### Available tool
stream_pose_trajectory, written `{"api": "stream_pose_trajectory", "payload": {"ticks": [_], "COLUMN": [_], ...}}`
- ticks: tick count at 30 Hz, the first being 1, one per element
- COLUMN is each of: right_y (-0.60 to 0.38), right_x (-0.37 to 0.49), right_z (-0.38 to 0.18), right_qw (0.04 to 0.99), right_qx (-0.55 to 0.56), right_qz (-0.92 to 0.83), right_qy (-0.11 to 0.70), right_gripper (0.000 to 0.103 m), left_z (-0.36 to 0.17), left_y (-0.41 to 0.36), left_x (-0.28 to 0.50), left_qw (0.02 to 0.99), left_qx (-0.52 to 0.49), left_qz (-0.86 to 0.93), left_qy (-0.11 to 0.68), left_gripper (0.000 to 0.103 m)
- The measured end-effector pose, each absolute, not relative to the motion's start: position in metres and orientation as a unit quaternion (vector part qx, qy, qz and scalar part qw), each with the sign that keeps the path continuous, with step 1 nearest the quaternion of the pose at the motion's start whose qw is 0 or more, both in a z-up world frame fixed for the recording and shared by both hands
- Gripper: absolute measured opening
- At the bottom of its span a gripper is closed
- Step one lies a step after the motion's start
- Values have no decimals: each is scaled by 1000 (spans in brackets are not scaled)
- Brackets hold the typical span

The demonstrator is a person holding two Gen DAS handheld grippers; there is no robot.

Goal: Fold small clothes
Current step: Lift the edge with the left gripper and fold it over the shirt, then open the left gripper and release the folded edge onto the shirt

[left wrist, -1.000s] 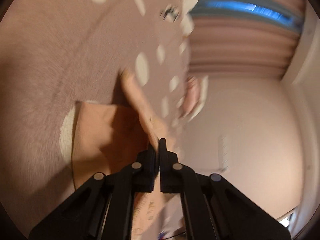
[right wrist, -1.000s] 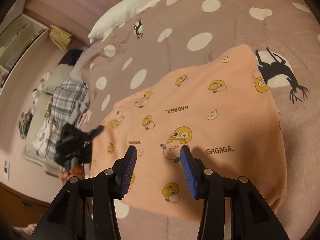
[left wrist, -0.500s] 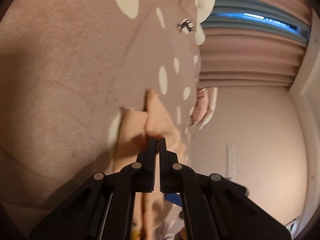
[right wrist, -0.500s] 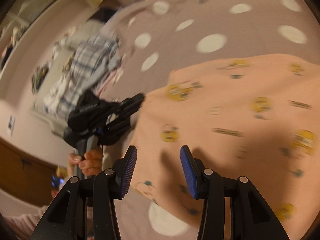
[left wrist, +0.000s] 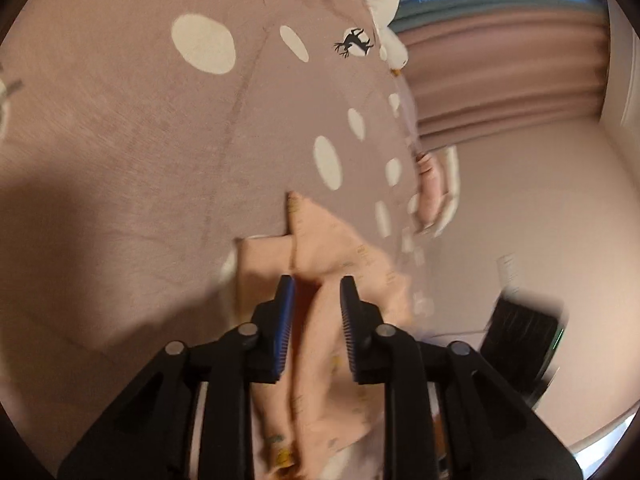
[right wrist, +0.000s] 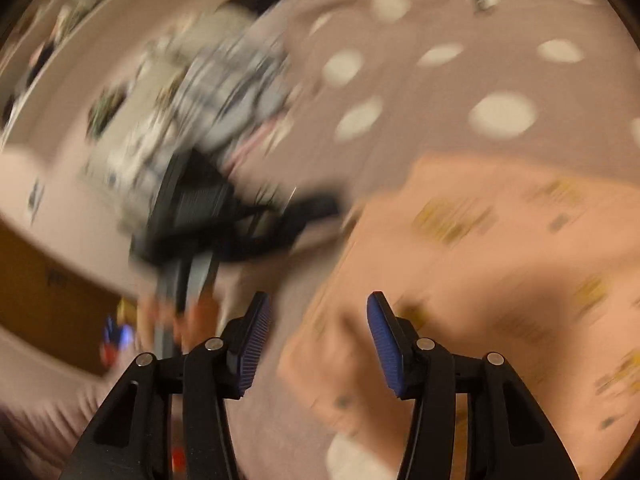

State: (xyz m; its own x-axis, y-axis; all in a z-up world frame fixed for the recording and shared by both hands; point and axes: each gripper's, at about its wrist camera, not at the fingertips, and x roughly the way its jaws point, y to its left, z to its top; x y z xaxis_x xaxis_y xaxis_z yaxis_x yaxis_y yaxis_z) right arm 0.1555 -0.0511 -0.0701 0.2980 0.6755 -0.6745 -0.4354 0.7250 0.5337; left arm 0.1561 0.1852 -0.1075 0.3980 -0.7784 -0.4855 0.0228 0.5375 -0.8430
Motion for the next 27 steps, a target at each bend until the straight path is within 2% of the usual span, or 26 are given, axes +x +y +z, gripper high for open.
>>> {"api": "stream_pose_trajectory", "payload": {"ticks": [7, 12, 15, 16, 18, 27], "right_y": [0, 33, 35, 36, 34, 25], "right_x": [208, 243, 249, 248, 248, 249], "right_z": [-75, -106, -114, -114, -112, -82], "right_qw": [808, 792, 789, 791, 793, 806], "right_qx": [31, -43, -63, -67, -61, 3], "right_qz": [280, 208, 186, 185, 185, 236], "right_qy": [517, 573, 582, 580, 578, 543], "right_gripper": [52, 51, 36, 25, 8, 5], "left_z": [-104, -113, -118, -118, -119, -122], "left_y": [162, 146, 140, 139, 138, 143], "left_x": [125, 119, 119, 119, 119, 109], "left_qw": [754, 760, 759, 761, 767, 768], "left_qx": [-319, -276, -268, -265, -259, -264], "left_qz": [-288, -286, -293, -294, -290, -291], "left_qy": [497, 514, 516, 514, 510, 505], "left_gripper": [23, 23, 20, 20, 4, 1]}}
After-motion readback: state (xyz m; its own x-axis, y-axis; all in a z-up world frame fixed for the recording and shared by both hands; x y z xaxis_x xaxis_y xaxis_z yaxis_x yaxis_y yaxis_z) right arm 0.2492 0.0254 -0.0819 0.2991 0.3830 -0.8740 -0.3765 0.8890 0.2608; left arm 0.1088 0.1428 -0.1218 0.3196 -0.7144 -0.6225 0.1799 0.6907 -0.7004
